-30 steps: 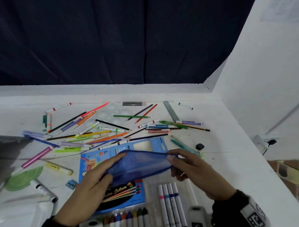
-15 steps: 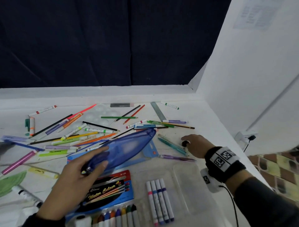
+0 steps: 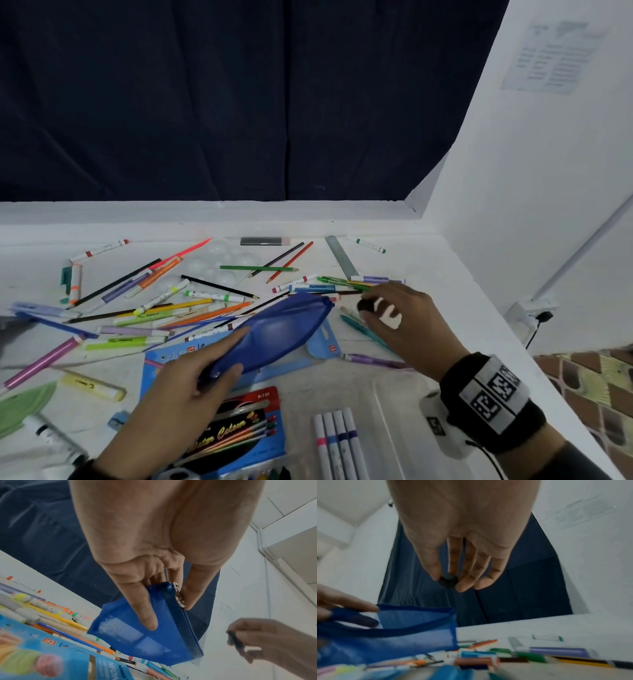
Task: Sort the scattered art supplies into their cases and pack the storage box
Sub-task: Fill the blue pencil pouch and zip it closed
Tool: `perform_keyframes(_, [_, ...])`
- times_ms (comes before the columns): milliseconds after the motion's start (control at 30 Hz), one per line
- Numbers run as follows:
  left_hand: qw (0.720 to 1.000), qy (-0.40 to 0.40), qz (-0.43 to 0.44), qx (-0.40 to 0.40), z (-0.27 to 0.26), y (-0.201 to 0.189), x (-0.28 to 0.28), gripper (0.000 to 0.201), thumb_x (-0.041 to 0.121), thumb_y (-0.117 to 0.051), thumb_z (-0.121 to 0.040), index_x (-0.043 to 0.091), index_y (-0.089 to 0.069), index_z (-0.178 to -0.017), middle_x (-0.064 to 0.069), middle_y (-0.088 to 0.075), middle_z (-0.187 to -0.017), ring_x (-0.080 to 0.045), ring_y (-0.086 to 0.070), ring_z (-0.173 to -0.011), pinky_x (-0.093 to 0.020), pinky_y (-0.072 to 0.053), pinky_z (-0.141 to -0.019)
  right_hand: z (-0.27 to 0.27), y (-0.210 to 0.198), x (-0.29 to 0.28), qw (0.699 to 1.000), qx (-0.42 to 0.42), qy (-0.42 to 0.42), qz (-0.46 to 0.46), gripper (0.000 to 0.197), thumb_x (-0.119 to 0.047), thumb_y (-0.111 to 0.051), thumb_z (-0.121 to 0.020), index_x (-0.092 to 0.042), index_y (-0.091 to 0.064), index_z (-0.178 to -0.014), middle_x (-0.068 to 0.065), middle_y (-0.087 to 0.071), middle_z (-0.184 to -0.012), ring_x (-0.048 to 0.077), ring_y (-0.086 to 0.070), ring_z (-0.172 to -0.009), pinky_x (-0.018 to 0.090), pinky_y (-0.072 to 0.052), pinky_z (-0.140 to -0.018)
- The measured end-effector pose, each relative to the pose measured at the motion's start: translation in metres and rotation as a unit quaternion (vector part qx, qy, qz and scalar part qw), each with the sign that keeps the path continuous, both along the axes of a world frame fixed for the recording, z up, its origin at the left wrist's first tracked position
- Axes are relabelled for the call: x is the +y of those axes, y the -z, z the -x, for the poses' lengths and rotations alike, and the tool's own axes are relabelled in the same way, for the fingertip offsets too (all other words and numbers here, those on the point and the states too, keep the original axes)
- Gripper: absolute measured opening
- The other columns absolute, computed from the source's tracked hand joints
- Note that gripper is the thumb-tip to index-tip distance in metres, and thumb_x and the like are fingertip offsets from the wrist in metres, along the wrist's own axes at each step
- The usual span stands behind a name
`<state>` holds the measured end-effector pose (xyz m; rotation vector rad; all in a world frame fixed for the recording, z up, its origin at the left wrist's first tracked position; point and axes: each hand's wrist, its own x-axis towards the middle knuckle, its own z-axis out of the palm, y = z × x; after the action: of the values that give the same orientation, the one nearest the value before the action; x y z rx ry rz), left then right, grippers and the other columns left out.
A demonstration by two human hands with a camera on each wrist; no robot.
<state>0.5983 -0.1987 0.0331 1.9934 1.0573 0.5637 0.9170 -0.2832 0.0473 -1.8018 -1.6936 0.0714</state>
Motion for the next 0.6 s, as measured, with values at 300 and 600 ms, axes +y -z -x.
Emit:
perform_keyframes(300, [0.998,0.014,0.048,-0.050,-0.019,-0.002,0.001,0.038,0.034,-0.057,-0.093,0.057,-0.062,-0.123,0.030,-0.066,-0.120,0.005,-0.060,-0.115,-0.035,-0.052,-0.100,0.069,-0.004,-0.001,0.992,0.066,-0.108,-0.018,0.021,-0.026,-0.069,-0.090,-0.020,-0.071,-0.110,-0.011,-0.070,-0.110,-0.001,-0.061,-0.102,0.013,-0.047,-0.091])
perform_keyframes(600, [0.993,-0.011,0.082,-0.089,-0.017,-0.003,0.007,0.046,0.014,-0.062,-0.095,0.051,-0.065,-0.122,0.023,-0.067,-0.124,0.002,-0.058,-0.122,-0.042,-0.050,-0.104,-0.002,-0.001,0.011,0.994,-0.011,0.085,-0.075,0.014,-0.006,-0.067,-0.080,-0.019,-0.066,-0.077,-0.008,-0.064,-0.070,0.010,-0.057,-0.062,0.032,-0.052,-0.062])
